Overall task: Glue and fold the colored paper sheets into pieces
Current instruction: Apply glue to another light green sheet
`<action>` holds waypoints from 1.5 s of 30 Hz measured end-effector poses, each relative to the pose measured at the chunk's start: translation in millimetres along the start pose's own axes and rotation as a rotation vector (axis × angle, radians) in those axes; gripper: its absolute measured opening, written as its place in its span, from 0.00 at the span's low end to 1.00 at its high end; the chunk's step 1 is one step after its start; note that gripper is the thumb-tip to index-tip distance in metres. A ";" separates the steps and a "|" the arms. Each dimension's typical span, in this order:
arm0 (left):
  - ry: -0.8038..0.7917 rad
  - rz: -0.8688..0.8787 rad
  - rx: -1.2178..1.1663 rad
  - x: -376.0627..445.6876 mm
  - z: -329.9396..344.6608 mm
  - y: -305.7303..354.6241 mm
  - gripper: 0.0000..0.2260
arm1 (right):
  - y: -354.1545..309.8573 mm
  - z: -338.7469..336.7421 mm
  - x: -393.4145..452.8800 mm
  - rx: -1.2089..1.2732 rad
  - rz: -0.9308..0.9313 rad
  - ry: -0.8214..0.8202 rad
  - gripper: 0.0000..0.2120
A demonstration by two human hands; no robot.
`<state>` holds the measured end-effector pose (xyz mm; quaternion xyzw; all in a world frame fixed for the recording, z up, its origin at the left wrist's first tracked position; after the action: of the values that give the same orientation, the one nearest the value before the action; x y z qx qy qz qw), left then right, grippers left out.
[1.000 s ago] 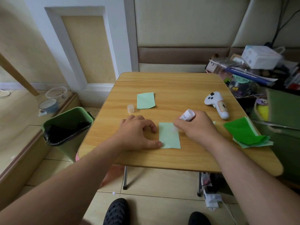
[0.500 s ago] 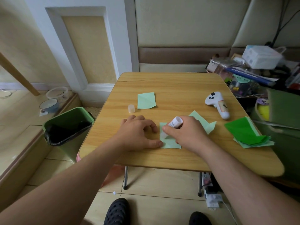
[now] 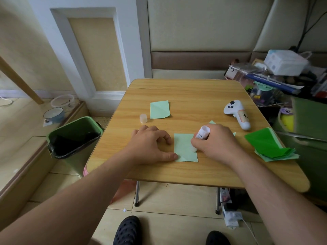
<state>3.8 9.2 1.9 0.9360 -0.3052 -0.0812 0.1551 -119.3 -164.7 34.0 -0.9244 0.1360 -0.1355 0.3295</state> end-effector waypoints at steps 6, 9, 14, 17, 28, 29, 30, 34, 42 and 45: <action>-0.017 -0.001 0.000 -0.6 -1.2 2.4 0.23 | -8.9 -3.5 2.0 -0.004 -0.039 0.088 0.09; -0.015 -0.013 0.012 -0.7 -0.5 3.6 0.23 | -16.1 5.3 2.1 0.128 -0.039 0.113 0.12; -0.010 -0.007 0.024 -1.2 1.6 2.8 0.28 | -18.9 24.4 2.1 0.165 -0.032 0.013 0.12; -0.015 -0.001 0.022 -0.8 1.4 2.4 0.29 | -17.2 23.8 0.8 0.146 -0.036 -0.003 0.11; -0.057 0.017 0.014 0.6 2.1 1.3 0.29 | -4.9 -4.6 -3.6 -0.076 -0.038 0.031 0.08; -0.058 0.009 0.000 0.9 1.9 0.9 0.29 | -5.6 -4.7 -3.2 -0.079 -0.043 0.034 0.08; -0.055 -0.002 -0.020 1.3 1.6 0.4 0.28 | -6.1 -4.9 -2.8 -0.084 -0.045 0.043 0.08; -0.010 -0.032 -0.024 0.2 1.3 1.8 0.24 | -12.6 -2.9 -1.2 -0.030 -0.058 0.102 0.09; 0.017 -0.012 0.017 -2.2 1.6 4.2 0.26 | -19.4 24.4 0.0 0.139 -0.039 0.015 0.10; 0.009 -0.012 0.017 -1.2 1.5 4.0 0.27 | -18.0 24.3 -0.7 0.111 -0.039 -0.014 0.10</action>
<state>0.2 6.5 1.9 0.9395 -0.2998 -0.0751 0.1479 -108.8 -137.1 27.3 -0.9082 0.1078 -0.1427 0.3784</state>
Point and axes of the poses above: each hand's wrist, its own x-axis towards the middle knuckle, its own z-axis out of the palm, y = z × x, the point moved 8 cm from there along x, towards the middle knuckle, and after that the axes turned 12 degrees about -z, right-handed, at the moved point
